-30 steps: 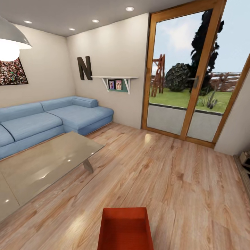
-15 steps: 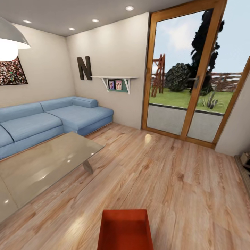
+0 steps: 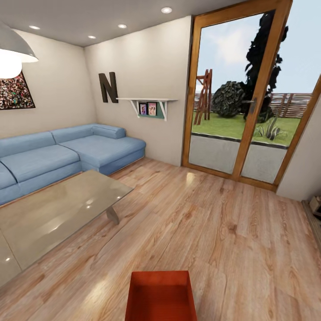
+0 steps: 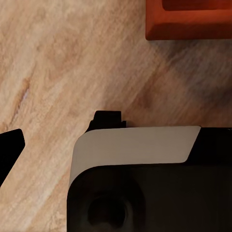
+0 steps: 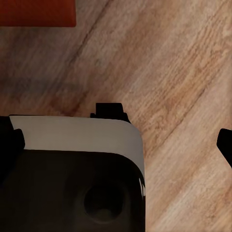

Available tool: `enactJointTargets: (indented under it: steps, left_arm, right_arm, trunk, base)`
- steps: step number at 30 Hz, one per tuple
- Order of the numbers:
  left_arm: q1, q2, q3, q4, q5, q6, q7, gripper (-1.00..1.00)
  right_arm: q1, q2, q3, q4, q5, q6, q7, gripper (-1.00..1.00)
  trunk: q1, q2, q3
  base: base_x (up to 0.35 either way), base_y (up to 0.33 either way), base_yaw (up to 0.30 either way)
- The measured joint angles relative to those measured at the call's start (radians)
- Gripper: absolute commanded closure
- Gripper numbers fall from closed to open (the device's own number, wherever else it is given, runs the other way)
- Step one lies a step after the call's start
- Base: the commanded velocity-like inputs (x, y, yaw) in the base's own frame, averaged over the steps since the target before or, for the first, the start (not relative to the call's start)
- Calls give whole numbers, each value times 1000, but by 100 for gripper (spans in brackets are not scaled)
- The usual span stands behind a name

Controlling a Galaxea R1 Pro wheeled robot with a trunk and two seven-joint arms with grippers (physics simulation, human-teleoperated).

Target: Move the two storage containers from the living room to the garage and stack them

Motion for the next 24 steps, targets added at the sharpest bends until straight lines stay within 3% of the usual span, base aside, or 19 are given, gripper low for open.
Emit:
enactJointTargets:
  steps: [24]
  left_arm:
    - [0, -6, 0, 0, -1, 1, 1, -100]
  right_arm:
    - [0, -1, 0, 0, 0, 0, 0, -100]
  trunk:
    - [0, 0, 0]
  base:
    - [0, 0, 0]
